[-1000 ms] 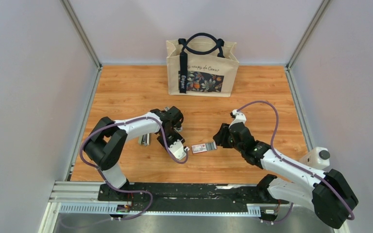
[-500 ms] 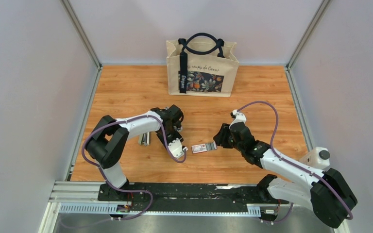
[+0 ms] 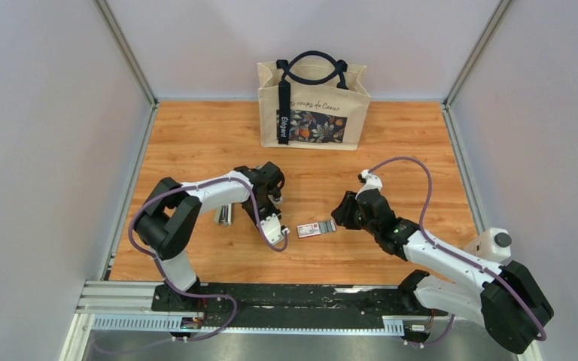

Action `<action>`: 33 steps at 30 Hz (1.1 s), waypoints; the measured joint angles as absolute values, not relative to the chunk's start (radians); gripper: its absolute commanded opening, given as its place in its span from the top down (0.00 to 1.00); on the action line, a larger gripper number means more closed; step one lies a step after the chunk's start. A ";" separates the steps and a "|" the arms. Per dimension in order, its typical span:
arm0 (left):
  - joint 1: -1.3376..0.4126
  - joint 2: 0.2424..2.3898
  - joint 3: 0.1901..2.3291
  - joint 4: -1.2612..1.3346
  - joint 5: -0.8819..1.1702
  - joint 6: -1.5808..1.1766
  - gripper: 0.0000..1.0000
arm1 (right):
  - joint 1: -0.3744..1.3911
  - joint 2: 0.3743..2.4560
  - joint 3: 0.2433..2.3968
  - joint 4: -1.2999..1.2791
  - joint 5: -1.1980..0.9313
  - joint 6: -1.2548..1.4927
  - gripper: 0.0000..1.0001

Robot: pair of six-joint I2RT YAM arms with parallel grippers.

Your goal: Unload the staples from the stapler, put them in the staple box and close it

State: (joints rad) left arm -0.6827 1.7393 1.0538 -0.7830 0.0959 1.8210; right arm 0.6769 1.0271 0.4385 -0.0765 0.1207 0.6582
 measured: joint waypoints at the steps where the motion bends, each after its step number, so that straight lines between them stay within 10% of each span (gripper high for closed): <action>1: -0.686 1.739 1.053 -0.783 0.095 1.821 0.63 | 0.677 1.027 0.439 -0.076 0.121 0.658 0.65; 26: -0.733 1.753 1.065 -0.815 0.068 1.804 0.69 | 0.673 1.027 0.438 -0.076 0.117 0.658 0.66; 33: -0.734 1.760 1.072 -0.827 0.053 1.779 1.00 | 0.672 1.027 0.438 -0.074 0.117 0.658 0.66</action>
State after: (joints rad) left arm -0.7338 1.7599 1.0721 -0.8272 0.0528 1.7790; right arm 0.6724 1.0271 0.4381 -0.0738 0.1169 0.6582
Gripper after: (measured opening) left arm 0.185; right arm 0.341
